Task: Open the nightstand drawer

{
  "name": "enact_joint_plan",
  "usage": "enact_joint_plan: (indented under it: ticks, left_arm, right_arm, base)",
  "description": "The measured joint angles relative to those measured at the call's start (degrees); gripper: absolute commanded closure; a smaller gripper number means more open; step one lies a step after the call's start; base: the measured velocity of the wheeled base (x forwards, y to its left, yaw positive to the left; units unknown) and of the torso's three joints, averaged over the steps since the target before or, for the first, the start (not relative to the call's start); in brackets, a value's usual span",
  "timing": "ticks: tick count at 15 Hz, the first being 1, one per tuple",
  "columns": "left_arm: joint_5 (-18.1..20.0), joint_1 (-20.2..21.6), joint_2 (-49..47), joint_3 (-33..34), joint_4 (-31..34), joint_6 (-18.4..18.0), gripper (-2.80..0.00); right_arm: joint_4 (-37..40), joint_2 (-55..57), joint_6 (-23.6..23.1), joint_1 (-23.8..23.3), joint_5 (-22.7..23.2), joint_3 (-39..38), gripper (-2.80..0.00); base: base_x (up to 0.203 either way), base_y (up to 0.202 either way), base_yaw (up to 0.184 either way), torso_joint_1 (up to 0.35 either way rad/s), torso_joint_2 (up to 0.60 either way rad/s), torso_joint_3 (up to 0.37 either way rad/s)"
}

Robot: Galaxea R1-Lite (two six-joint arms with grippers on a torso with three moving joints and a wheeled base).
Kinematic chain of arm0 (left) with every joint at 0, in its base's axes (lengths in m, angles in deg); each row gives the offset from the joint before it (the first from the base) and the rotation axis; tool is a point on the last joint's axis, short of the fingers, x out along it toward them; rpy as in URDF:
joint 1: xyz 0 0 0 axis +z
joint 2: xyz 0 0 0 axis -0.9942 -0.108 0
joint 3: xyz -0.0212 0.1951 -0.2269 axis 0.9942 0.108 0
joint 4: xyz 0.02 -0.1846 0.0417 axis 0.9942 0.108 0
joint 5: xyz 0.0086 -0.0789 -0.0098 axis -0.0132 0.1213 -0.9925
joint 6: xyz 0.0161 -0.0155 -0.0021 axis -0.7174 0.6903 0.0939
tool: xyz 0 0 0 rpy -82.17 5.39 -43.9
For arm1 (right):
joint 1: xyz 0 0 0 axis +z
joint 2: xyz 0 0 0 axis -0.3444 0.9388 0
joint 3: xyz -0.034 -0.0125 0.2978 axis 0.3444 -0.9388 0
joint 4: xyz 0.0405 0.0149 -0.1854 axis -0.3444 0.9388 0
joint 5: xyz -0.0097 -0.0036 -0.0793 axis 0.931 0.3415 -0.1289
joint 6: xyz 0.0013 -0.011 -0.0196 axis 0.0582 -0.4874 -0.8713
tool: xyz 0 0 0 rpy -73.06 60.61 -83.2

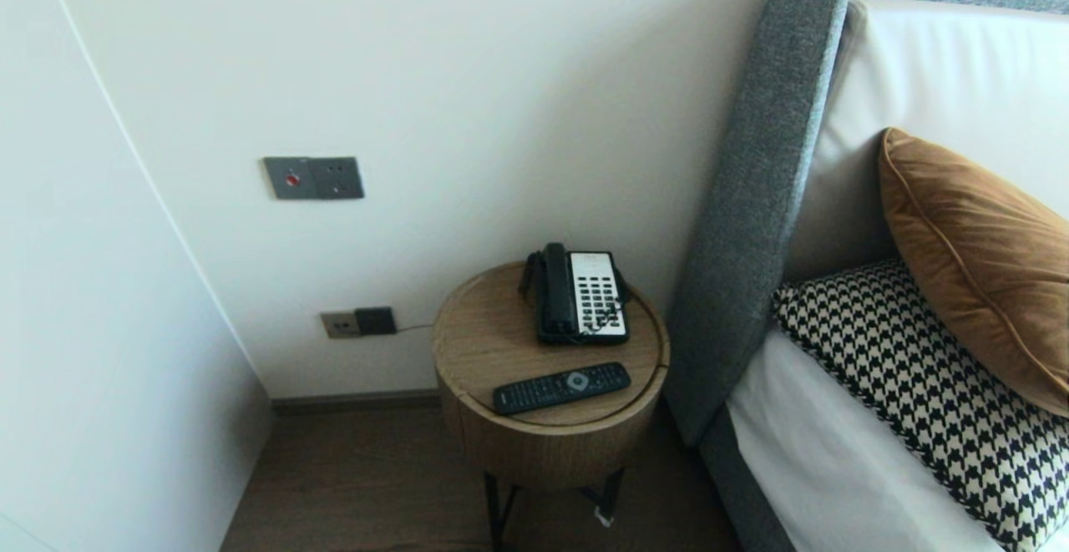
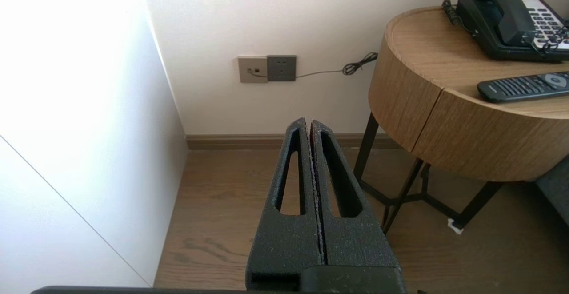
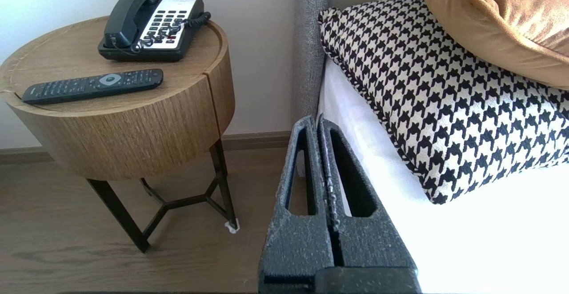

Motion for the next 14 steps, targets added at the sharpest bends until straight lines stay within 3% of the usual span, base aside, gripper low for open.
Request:
enact_joint_plan:
  ticks: [14]
  left_arm:
    - [0.00,0.02,0.00,-0.02,-0.01,0.01,0.00]
  right_arm:
    - [-0.02,0.00,-0.04,0.04,0.02,0.10,0.00]
  base:
    - [0.000,0.000,0.000,0.000,0.00,0.000]
